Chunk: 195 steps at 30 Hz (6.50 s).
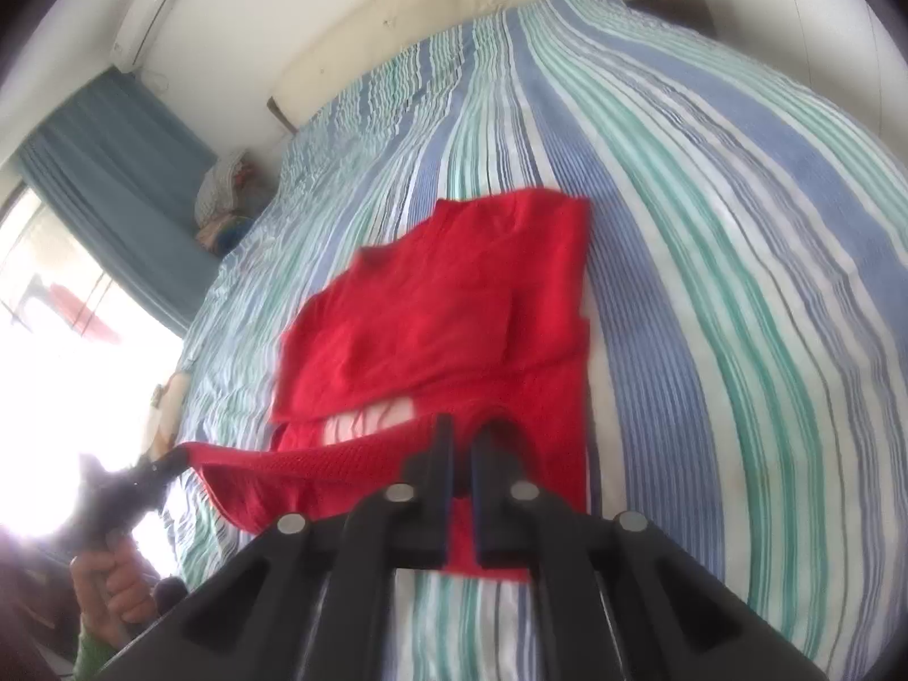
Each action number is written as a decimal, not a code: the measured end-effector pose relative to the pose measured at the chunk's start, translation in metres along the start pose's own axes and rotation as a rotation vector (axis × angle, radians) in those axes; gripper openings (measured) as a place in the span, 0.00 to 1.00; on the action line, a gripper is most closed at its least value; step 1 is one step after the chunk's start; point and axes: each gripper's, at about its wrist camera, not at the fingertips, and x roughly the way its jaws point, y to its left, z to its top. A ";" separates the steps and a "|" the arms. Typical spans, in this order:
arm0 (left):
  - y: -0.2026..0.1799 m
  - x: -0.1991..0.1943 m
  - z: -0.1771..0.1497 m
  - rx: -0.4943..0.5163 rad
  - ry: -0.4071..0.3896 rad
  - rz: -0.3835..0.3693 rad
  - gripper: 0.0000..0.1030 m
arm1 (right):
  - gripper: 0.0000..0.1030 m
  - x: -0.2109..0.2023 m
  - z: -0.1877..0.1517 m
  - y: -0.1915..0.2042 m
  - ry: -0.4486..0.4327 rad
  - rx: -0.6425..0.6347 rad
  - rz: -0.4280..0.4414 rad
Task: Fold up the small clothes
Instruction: 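Grasp the hem with the right gripper while the left gripper grasps it, folding both toward the collar, then open both grippers to release the folded hem and lift the tools, then grasp one side of the folded sweater with the right gripper and fold it over, then move the left tool to the other side of the folded sweater, then grasp the sweater side with the left gripper, fold it over, then release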
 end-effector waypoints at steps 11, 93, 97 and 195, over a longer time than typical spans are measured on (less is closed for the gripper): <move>0.015 0.145 0.106 0.028 0.060 0.181 0.03 | 0.04 0.166 0.151 -0.032 0.075 0.055 -0.079; 0.010 -0.022 -0.145 0.347 -0.004 0.450 0.92 | 0.59 0.126 0.066 -0.116 0.150 0.313 0.193; 0.031 -0.023 -0.139 0.264 -0.008 0.455 0.91 | 0.08 0.138 0.072 -0.078 0.188 0.165 0.023; -0.062 0.076 0.027 0.322 0.119 0.142 0.83 | 0.45 0.100 0.097 0.140 -0.010 -0.314 0.043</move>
